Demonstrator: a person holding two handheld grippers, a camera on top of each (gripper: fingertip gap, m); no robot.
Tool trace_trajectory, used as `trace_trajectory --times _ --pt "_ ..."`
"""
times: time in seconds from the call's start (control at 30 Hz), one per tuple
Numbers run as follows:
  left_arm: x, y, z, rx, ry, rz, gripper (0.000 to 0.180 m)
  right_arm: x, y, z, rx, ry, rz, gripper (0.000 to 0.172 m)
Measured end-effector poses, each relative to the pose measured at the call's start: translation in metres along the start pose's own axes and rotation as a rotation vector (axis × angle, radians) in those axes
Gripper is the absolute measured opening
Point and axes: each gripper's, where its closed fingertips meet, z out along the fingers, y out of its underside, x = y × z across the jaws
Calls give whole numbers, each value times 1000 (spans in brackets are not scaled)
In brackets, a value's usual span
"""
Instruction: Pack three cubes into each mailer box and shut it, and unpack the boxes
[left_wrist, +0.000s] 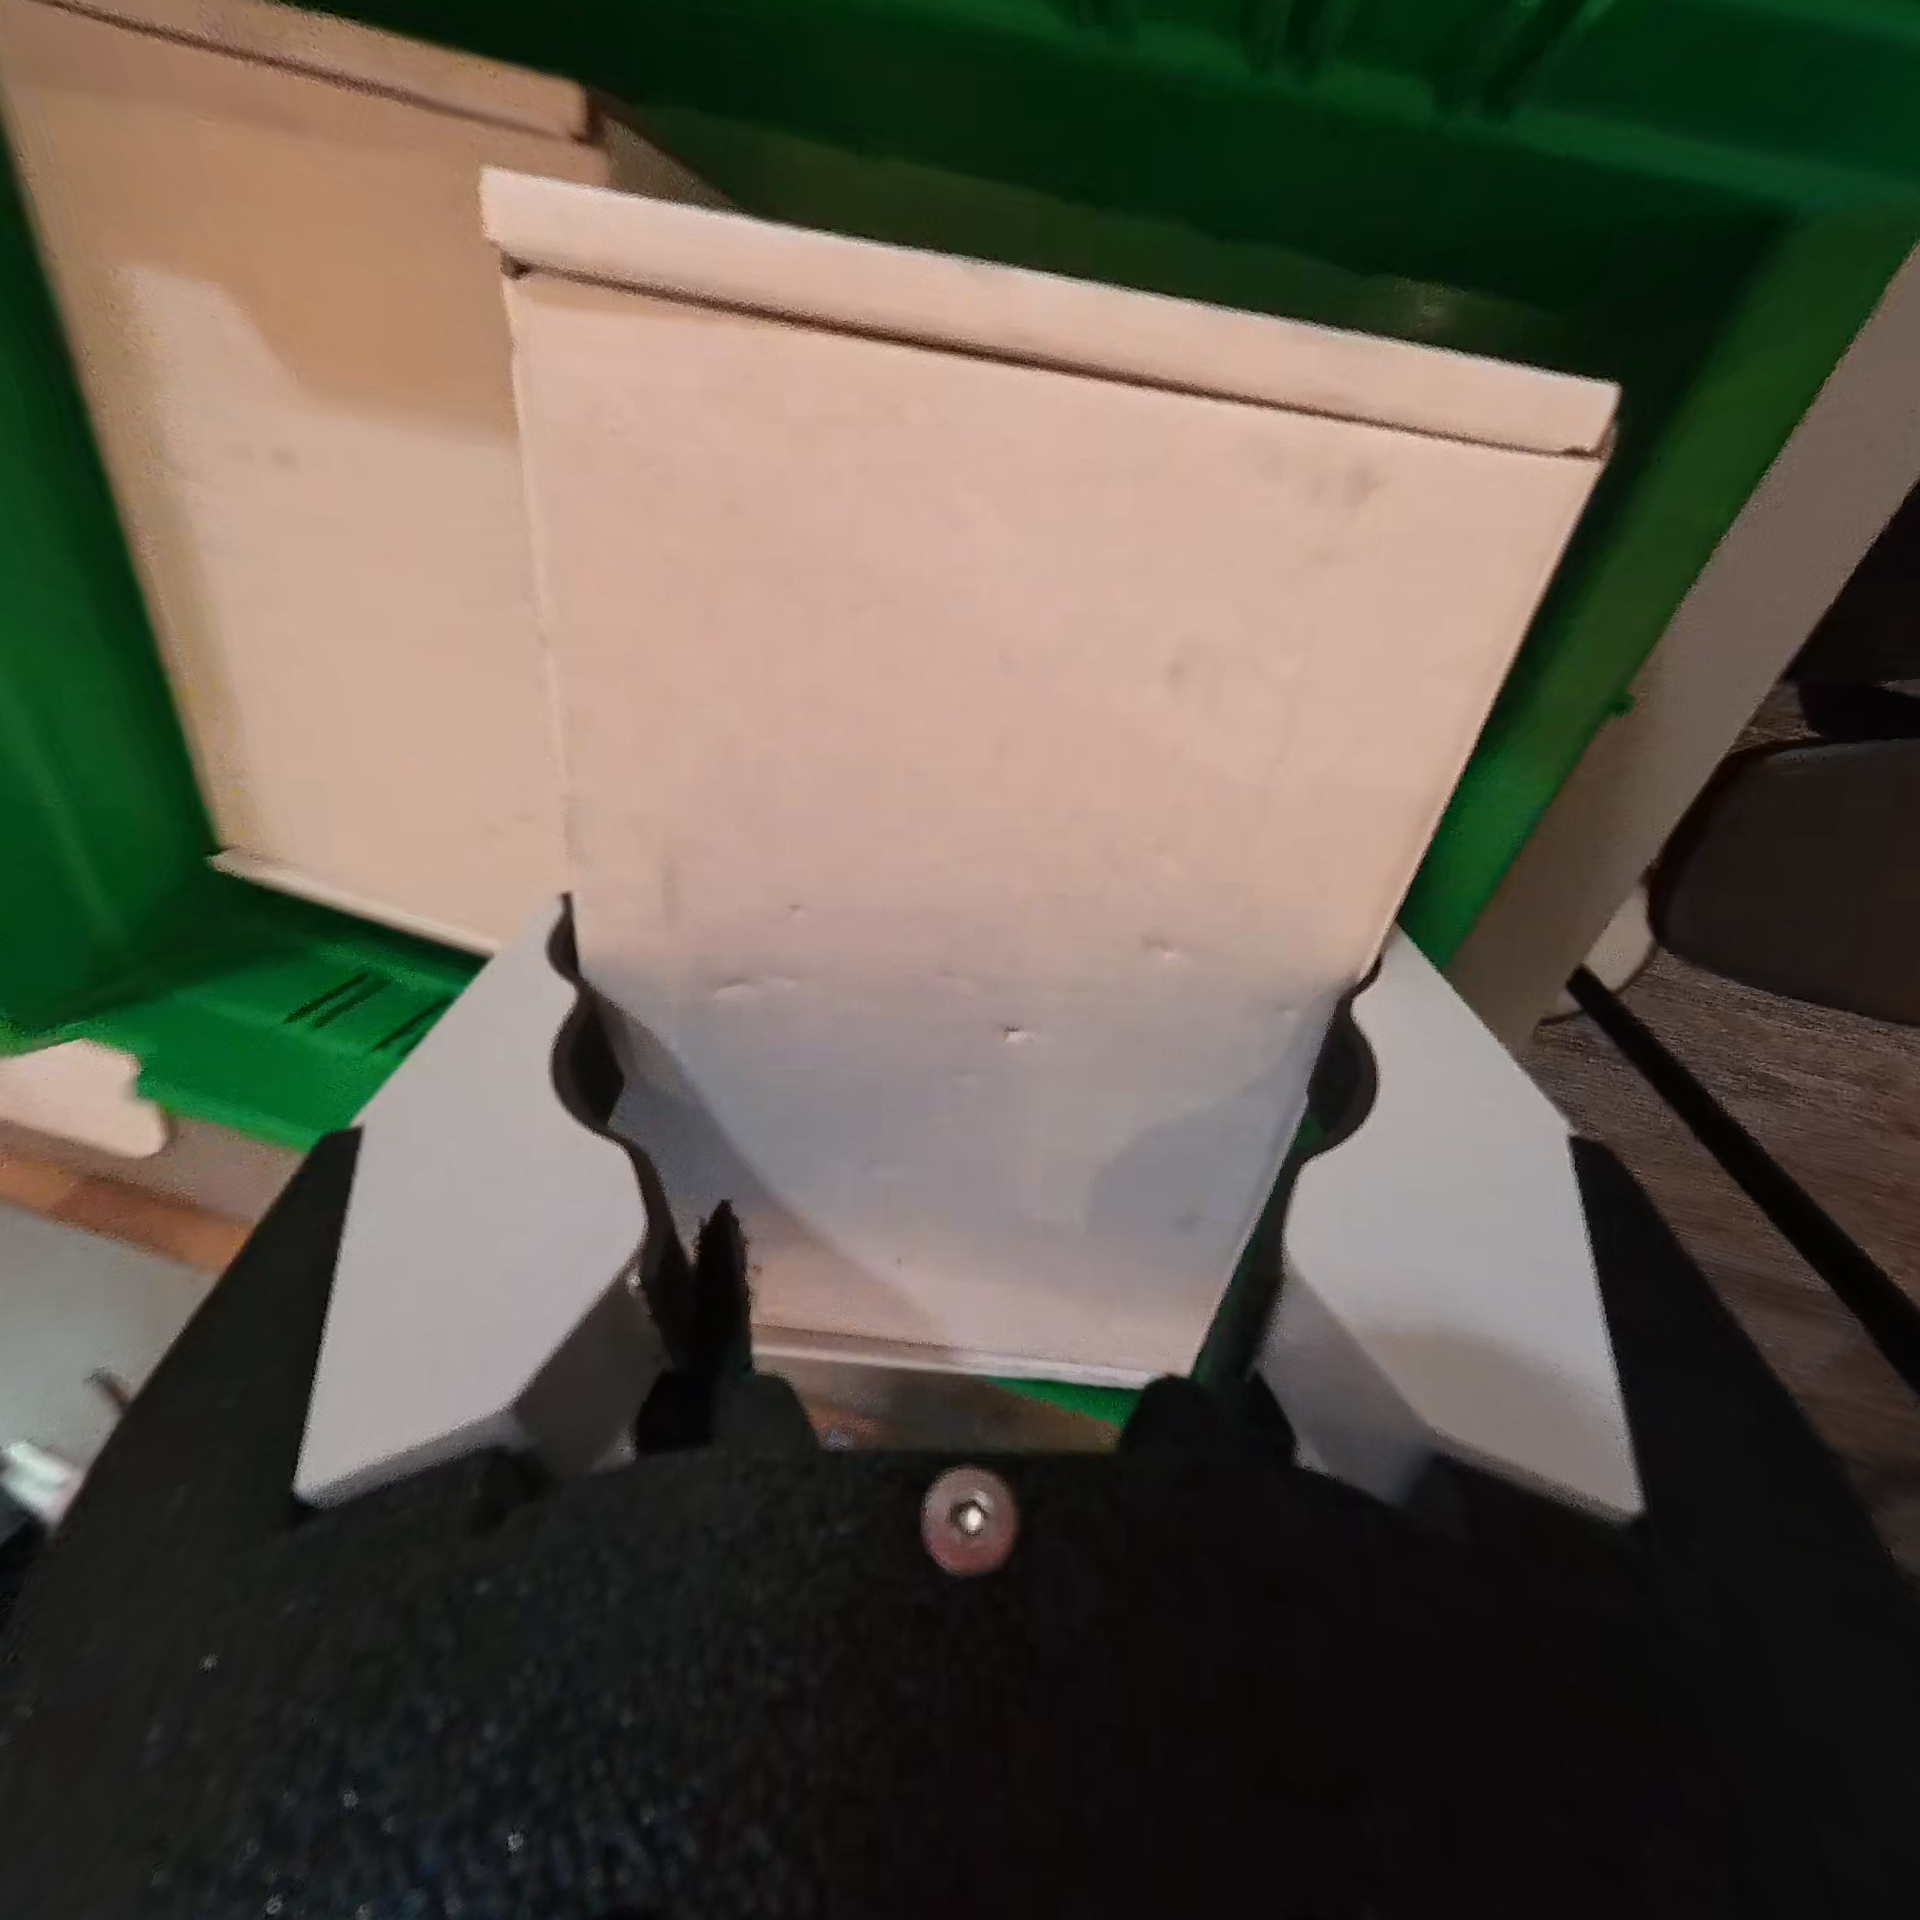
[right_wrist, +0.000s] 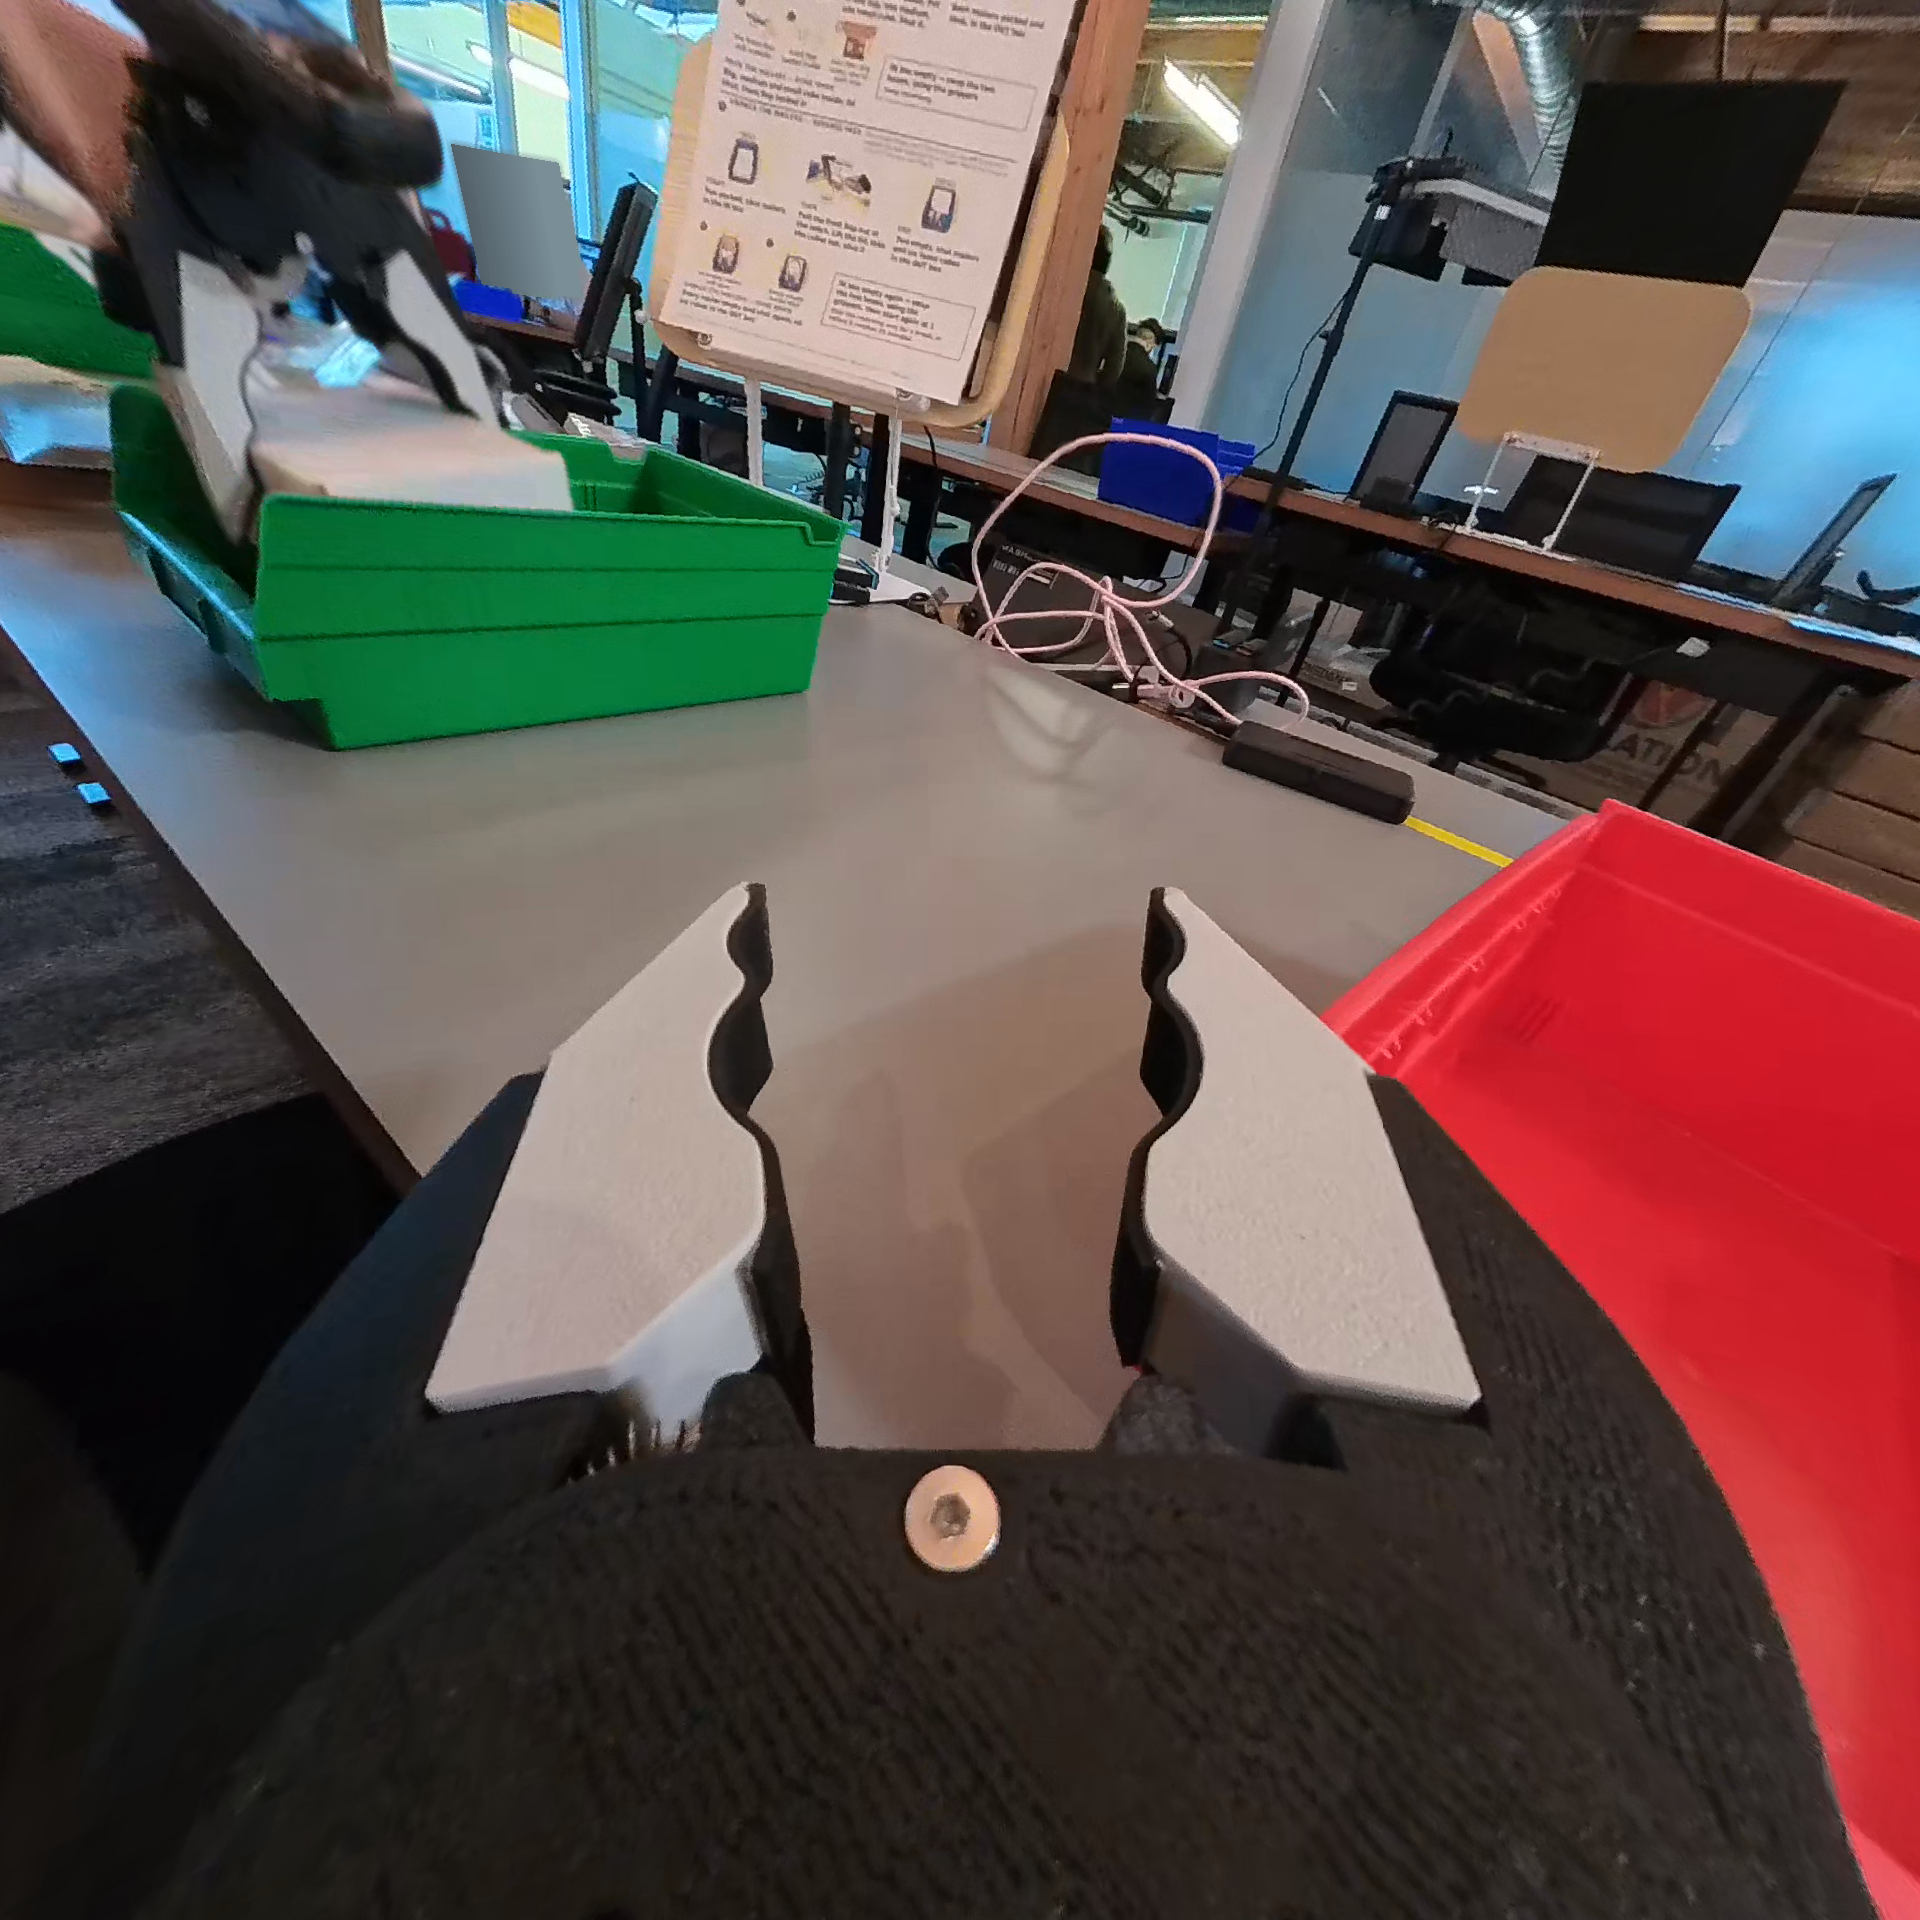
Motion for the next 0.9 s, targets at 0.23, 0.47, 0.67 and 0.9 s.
trace_trajectory --times 0.23,0.47,0.67,0.9 --pt "-35 -50 -66 69 -159 61 134 -1 -7 -2 39 13 -35 68" --pt "-36 -164 -80 238 -166 211 134 2 -2 -1 40 28 -40 68" --pt "-6 -261 -44 360 -21 285 133 3 5 2 33 54 -103 67" --pt "36 -318 32 321 114 295 133 -7 13 6 15 57 -274 67"
